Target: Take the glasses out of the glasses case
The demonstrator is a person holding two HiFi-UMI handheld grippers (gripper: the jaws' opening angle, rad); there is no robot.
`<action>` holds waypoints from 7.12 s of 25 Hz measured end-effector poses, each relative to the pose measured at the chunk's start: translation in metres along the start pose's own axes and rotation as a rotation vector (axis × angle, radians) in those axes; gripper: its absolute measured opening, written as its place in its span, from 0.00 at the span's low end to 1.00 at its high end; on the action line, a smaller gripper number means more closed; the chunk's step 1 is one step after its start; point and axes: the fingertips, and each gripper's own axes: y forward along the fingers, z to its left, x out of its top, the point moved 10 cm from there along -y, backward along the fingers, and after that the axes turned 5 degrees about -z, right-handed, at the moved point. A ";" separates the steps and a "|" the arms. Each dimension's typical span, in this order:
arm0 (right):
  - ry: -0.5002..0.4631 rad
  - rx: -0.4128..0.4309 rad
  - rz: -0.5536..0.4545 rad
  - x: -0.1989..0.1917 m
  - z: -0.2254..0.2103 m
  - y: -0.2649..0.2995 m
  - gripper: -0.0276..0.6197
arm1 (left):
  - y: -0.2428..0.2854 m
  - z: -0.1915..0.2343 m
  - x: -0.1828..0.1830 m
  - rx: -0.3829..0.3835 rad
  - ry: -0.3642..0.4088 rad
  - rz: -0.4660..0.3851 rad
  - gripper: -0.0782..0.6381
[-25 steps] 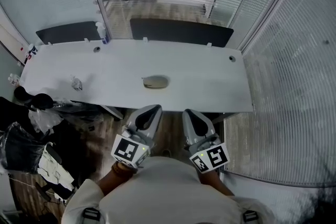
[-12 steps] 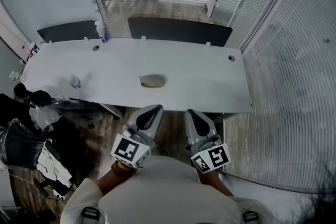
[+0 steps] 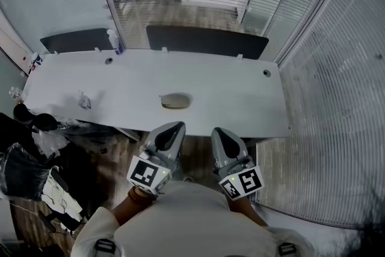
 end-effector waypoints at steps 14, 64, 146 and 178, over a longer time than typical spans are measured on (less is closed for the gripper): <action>-0.011 0.009 0.029 -0.023 -0.025 0.139 0.04 | 0.057 0.126 0.003 0.022 -0.022 -0.023 0.11; -0.126 0.110 0.223 -0.074 -0.129 0.250 0.04 | 0.136 0.210 -0.061 0.153 -0.044 0.155 0.11; -0.755 0.769 1.167 -0.364 -0.150 0.347 0.09 | 0.097 0.200 -0.388 -0.108 0.643 0.924 0.11; -0.781 0.800 1.250 -0.424 -0.176 0.378 0.08 | 0.101 0.197 -0.391 -0.165 0.591 0.965 0.11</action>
